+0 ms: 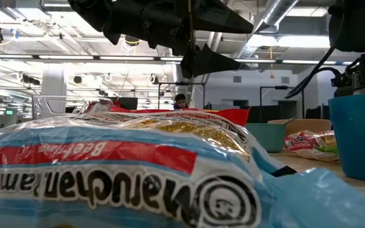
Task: Pick & Place Food Item
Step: Put the green seasoning can into the blue bin
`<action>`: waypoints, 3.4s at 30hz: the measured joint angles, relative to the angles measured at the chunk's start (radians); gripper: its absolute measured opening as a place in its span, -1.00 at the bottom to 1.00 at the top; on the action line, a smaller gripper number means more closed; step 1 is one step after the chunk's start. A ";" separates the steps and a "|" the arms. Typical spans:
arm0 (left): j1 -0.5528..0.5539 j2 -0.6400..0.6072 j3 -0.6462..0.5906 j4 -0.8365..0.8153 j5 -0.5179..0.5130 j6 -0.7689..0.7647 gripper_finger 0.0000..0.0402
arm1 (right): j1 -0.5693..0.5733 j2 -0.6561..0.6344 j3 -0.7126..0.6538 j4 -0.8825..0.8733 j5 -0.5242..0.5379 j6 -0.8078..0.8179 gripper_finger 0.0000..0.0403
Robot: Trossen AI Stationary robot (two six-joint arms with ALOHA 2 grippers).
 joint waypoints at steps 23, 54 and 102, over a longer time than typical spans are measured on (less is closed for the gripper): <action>-0.001 0.000 0.000 0.000 0.000 -0.007 0.94 | -0.056 0.028 0.044 0.128 0.048 -0.172 -0.99; -0.001 0.000 0.000 0.005 0.000 -0.007 0.94 | -0.189 -0.148 0.044 0.038 -0.036 -0.220 -0.70; -0.028 0.000 0.000 0.000 0.000 -0.007 0.94 | -0.451 -0.014 0.007 0.095 -0.192 -0.456 0.50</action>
